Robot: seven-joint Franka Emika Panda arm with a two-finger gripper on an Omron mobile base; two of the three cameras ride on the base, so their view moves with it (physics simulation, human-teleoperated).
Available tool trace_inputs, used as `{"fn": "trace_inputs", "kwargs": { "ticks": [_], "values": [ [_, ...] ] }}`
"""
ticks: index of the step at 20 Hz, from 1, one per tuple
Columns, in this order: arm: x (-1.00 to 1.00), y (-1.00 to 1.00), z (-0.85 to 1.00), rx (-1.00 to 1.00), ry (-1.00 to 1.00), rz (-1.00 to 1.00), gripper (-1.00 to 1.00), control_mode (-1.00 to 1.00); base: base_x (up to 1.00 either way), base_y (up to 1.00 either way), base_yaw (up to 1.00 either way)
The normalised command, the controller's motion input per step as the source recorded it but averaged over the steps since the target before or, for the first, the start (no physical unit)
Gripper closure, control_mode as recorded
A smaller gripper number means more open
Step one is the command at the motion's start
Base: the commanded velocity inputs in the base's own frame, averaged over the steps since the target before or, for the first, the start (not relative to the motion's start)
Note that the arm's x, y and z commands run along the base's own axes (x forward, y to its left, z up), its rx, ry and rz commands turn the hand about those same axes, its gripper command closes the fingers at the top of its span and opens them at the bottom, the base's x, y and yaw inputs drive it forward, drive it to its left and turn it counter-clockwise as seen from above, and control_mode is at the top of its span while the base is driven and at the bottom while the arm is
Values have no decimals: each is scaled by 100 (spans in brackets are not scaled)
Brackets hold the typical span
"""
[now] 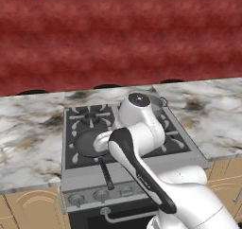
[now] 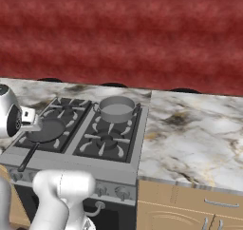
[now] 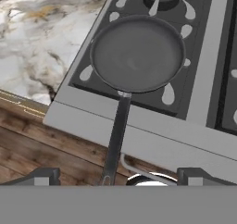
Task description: Move the pot and pan from the stove into the sink.
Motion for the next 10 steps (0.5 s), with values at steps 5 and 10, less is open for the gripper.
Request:
{"fn": "trace_inputs", "kwargs": {
  "ticks": [5,10],
  "values": [
    [0,9,-42,0,0,0,-100,-100,0,0,0],
    [0,7,-39,0,0,0,-100,-100,0,0,0]
  ]
}}
